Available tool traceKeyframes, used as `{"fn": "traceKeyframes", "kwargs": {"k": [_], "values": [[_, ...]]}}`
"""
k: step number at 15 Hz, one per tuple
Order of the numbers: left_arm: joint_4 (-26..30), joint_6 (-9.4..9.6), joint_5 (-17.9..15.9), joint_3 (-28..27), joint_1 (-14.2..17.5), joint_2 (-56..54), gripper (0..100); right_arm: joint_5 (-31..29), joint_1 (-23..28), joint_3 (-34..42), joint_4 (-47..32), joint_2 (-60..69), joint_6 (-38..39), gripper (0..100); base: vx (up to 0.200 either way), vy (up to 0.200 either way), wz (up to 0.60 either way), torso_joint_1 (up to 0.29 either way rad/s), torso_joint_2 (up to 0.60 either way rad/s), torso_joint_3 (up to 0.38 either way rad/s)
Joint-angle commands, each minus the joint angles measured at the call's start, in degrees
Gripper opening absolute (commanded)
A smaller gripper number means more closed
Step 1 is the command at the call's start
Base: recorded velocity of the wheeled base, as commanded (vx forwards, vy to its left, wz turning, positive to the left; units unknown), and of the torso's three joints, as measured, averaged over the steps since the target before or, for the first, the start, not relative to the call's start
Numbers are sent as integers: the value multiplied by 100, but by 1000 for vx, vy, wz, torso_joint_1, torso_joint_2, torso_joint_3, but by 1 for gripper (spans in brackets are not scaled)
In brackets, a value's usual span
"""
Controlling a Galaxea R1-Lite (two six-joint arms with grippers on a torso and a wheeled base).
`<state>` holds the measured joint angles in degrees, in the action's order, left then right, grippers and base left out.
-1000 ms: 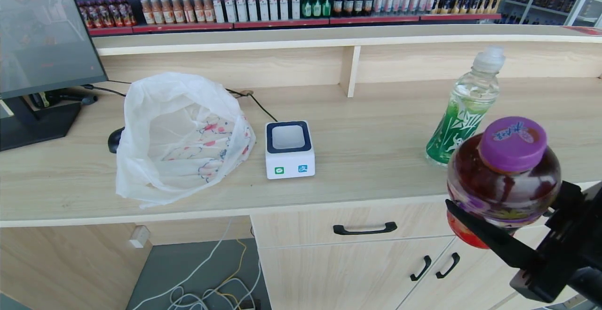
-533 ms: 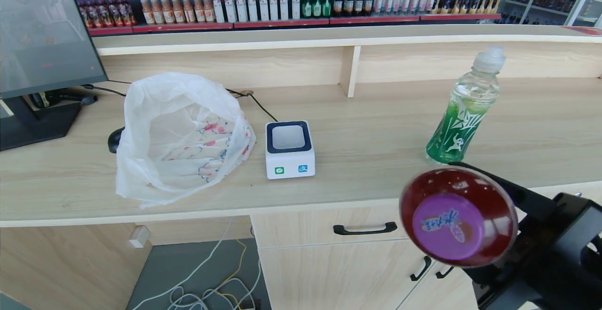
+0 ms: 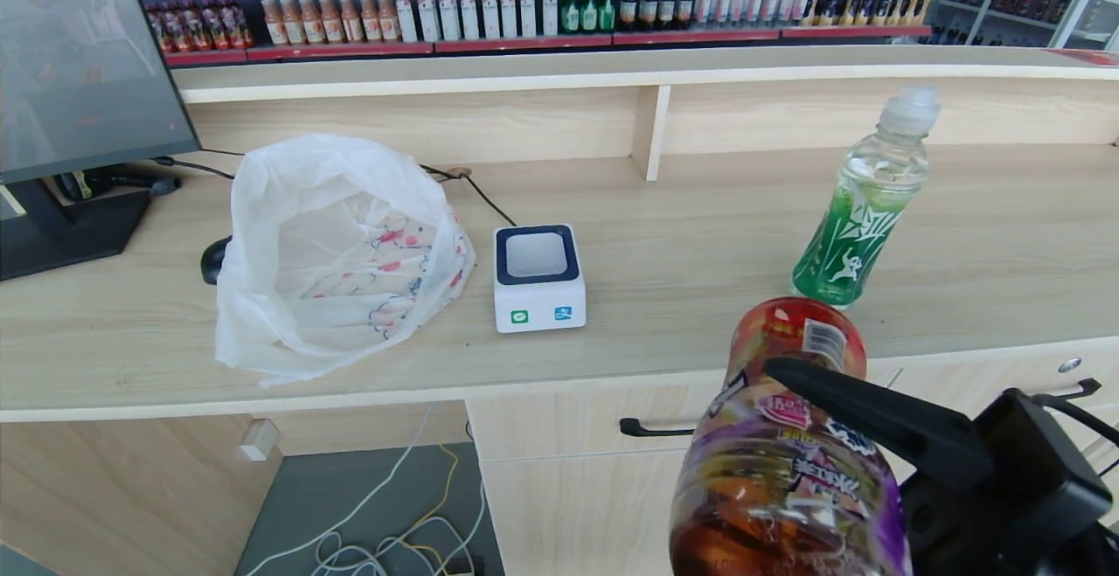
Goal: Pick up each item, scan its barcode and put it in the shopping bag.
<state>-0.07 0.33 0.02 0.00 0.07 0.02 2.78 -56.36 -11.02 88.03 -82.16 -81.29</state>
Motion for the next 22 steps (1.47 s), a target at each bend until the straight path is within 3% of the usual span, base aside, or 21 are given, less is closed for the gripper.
{"fn": "traceKeyframes", "kwargs": {"k": [1, 3, 9, 22], "values": [[-1, 2, -2, 0, 1, -2, 100, 302, 46, 223, -5, -45, -300, 0, 0, 0, 0, 0, 0, 0], [-1, 2, -2, 0, 1, -2, 100, 495, 55, 540, 4, -168, -766, 0, 0, 0, 0, 0, 0, 0], [-1, 2, -2, 0, 1, -2, 100, 865, 55, 364, 4, -107, -1592, 0, 0, 0, 0, 0, 0, 0], [-1, 2, -2, 0, 1, -2, 100, 900, 46, 364, 13, -107, -1733, 0, 0, 0, 0, 0, 0, 0]]}}
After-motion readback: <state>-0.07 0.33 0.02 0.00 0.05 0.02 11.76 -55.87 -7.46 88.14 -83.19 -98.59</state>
